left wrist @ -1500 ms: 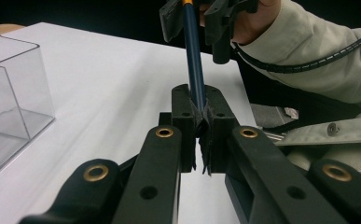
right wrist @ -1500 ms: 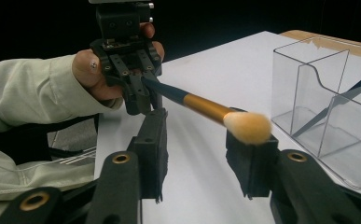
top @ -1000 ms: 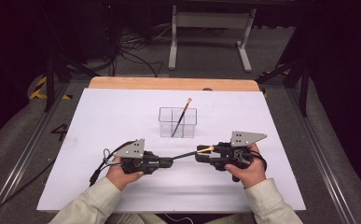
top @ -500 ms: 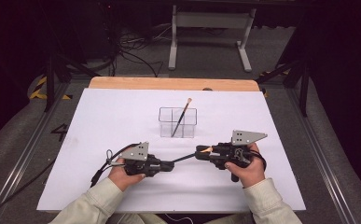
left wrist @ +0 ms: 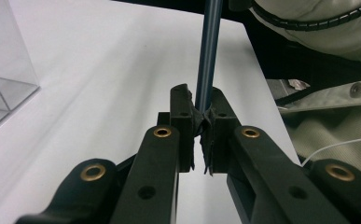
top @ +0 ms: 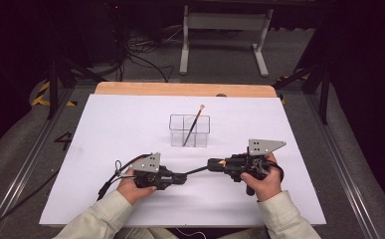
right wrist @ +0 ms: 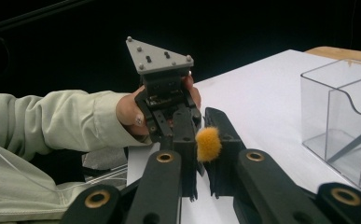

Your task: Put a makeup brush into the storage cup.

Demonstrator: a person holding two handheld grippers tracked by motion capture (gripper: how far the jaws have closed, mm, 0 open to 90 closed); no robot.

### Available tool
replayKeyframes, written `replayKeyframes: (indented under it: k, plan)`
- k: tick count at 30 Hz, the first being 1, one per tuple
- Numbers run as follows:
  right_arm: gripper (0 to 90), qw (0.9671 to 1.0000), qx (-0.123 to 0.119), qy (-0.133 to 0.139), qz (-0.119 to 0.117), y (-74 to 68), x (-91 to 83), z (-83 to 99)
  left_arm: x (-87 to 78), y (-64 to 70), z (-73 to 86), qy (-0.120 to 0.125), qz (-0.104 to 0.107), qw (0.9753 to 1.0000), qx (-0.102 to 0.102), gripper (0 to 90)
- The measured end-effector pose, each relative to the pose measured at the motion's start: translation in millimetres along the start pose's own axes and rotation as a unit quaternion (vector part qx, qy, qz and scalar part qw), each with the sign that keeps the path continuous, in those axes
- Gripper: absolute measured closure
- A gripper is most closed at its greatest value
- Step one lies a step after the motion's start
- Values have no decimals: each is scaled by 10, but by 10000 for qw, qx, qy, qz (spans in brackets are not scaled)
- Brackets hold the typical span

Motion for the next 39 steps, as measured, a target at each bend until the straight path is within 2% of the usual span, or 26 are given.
replayKeyframes:
  k: [3,5,7,9,10,13,15,21,28,29,31,33,35,39]
  plan:
    - [842,10000,-3,2,-10,-9,0,-11,12,12,2,-1,21,10000,22,842]
    - [843,10000,8,25,-20,-10,-10,-22,-2,7,-14,52,-63,10000,34,829]
    - [843,10000,-5,61,28,1,-27,-49,-11,-2,-22,88,-154,9998,-36,758]
    - [843,10000,5,85,33,6,-39,-70,-18,-9,-26,110,-229,9996,-91,645]
    - [844,10000,-22,66,68,16,-53,-94,-32,-20,-31,123,-317,9993,-123,645]
    - [843,9998,-70,30,170,42,-91,-173,-79,-35,-54,224,-460,9983,-280,473]
    - [843,9997,-87,-27,231,56,-112,-224,-122,-35,-72,295,-507,9975,-387,439]
    - [843,9987,-171,-188,436,107,-164,-433,-202,-34,-110,483,-586,9957,-525,291]
    - [843,9970,-274,-357,625,148,-183,-641,-285,-48,-110,586,-726,9942,-532,237]
    - [843,9967,-279,-385,653,155,-184,-660,-308,-56,-118,625,-792,9934,-554,220]
    - [844,9966,-274,-400,673,163,-186,-676,-315,-60,-123,659,-779,9932,-565,203]
    - [843,9959,-290,-460,719,185,-190,-705,-319,-70,-116,606,-908,9927,-520,168]
    - [843,9954,-270,-509,762,210,-196,-739,-326,-74,-113,610,-918,9924,-539,181]
    - [844,9938,-325,-602,881,237,-221,-815,-343,-89,-119,669,-978,9913,-577,142]
Point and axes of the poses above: each handheld gripper's, and its own axes: x roughly forward along the jaws, z roughly out of its underside, y roughly to its right, the point moved 6 cm from there along x, roughly forward along the jaws, and after that the axes turned 8 degrees about -x, right-handed, at the moved point
